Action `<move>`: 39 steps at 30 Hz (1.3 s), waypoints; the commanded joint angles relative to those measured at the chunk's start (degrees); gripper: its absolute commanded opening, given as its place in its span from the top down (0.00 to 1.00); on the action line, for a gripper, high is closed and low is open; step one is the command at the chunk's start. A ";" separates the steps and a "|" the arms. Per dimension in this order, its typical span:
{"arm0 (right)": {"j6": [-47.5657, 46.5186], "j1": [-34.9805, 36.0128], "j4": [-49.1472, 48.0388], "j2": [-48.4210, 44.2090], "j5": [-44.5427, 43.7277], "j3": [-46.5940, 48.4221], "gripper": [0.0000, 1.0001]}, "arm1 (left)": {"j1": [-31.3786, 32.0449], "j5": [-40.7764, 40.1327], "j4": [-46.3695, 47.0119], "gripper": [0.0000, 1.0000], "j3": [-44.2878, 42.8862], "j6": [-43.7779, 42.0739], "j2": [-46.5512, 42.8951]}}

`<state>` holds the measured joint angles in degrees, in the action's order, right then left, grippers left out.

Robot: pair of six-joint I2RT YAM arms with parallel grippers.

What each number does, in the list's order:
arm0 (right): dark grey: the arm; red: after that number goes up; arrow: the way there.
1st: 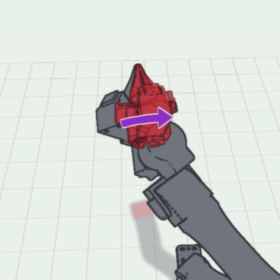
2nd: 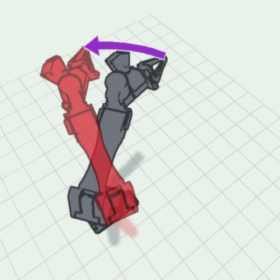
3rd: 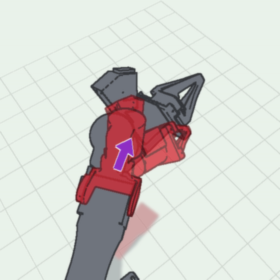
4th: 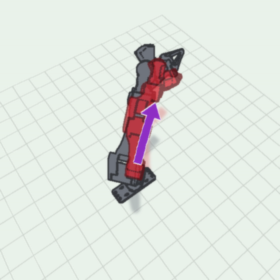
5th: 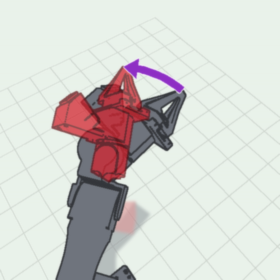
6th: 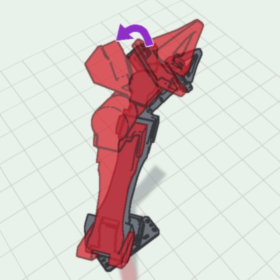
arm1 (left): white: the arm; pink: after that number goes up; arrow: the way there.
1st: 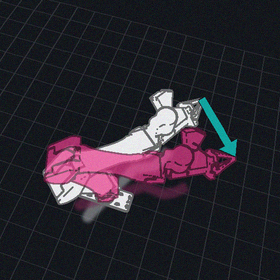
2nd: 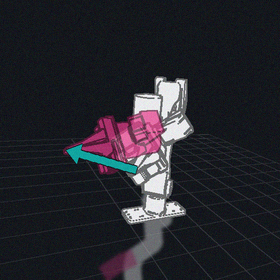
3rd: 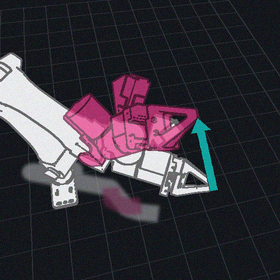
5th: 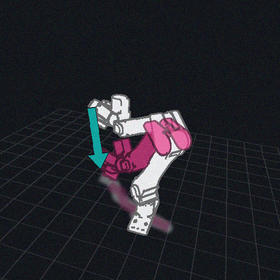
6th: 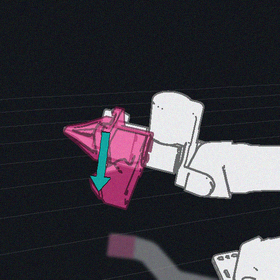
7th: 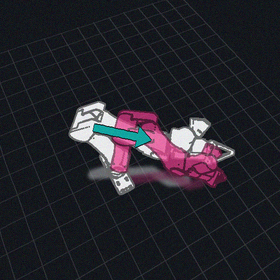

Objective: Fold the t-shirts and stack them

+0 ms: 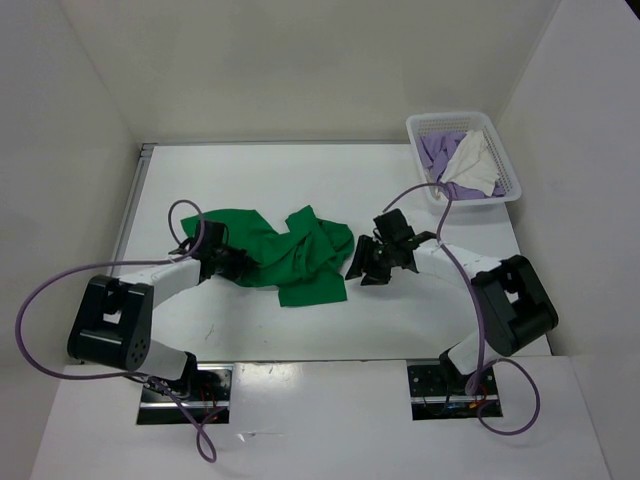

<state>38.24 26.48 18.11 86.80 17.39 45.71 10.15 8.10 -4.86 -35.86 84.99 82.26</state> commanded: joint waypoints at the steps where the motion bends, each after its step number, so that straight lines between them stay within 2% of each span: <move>1: -0.80 1.11 0.35 1.09 0.19 1.40 0.43 | -0.48 -1.15 1.61 0.91 -3.07 -2.46 1.14; 5: -0.28 2.52 0.35 3.46 0.19 1.40 0.43 | -0.48 -3.87 -0.05 1.00 -6.41 -6.50 -0.51; 11: 1.39 4.19 -1.67 6.35 0.80 0.69 0.43 | -1.88 -5.72 -2.78 1.00 -13.44 -14.41 -3.60; 13: 2.01 4.90 -3.07 8.37 1.50 0.69 0.49 | -2.42 -6.25 -3.49 1.00 -14.68 -16.08 -4.65; 16: 2.62 5.51 -4.22 10.05 2.12 0.69 0.59 | -3.56 -5.73 -4.01 1.00 -15.30 -17.66 -5.96; 17: 2.63 5.51 -4.22 10.57 2.12 0.69 0.69 | -4.43 -5.73 -4.01 1.00 -15.30 -18.19 -6.49; 20: 4.12 5.51 -5.45 9.35 1.60 1.48 0.84 | -5.58 -5.72 -4.54 1.00 -18.01 -20.56 -6.50; 21: 4.65 5.51 -5.45 8.74 0.55 2.09 0.96 | -5.58 -5.20 -4.54 1.00 -18.89 -21.18 -6.50; 22: 4.65 5.51 -3.80 6.82 -0.50 3.06 1.00 | -6.19 -5.20 -4.54 1.00 -19.86 -21.70 -6.50; 25: 1.67 5.51 4.09 1.38 -6.82 14.17 1.00 | -7.60 -3.71 -4.54 1.00 -24.86 -24.07 -6.50; 29: -2.72 -1.06 11.75 -2.86 -9.92 30.01 1.00 | -10.75 -2.21 -4.54 1.00 -34.52 -25.57 -5.27; 32: -4.05 -7.04 13.97 -2.87 -6.76 43.72 1.00 | -14.00 0.25 -4.54 1.00 -44.10 -25.58 -3.68; 34: -5.19 -8.28 14.85 -2.34 -6.75 53.89 1.00 | -15.94 0.86 -4.54 1.00 -49.02 -25.58 -2.28; 39: -7.21 -9.34 18.98 -1.20 -10.36 78.50 1.00 | -20.34 -0.80 -6.91 1.00 -68.24 -28.38 -0.35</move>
<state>33.76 16.78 32.86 87.55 8.75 112.79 -8.56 7.35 -12.82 -93.84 59.83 81.54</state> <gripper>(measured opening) 0.004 0.009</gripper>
